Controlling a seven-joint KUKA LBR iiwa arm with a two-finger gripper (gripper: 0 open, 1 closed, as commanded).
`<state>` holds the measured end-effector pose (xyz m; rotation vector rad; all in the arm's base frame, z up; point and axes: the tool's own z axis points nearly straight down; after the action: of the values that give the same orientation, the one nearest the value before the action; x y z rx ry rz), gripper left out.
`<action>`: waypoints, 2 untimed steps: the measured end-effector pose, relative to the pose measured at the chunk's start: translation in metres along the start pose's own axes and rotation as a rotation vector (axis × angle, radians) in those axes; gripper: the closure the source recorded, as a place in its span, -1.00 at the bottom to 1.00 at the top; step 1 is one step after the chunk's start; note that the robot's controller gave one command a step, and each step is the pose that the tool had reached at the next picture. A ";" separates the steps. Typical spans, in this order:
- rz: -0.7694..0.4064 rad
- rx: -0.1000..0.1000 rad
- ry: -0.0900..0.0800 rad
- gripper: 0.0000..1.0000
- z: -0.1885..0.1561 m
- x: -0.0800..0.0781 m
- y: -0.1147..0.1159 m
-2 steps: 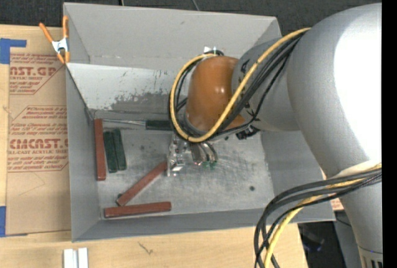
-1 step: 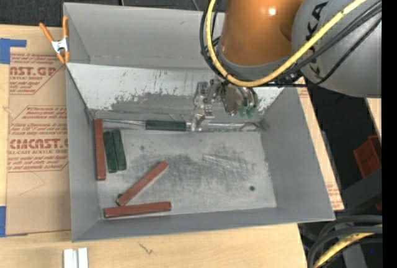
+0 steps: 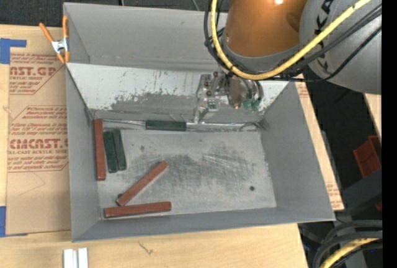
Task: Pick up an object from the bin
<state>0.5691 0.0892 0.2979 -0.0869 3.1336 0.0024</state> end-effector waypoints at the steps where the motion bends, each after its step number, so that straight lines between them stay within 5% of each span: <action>1: 0.084 0.001 0.012 -1.00 0.138 0.006 0.019; 2: 0.084 0.001 0.006 -1.00 0.134 0.004 0.019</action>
Offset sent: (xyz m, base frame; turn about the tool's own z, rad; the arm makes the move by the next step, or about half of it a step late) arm 0.0000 0.0000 0.0000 0.0000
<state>0.5646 0.1079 0.1642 0.0452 3.1406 0.0016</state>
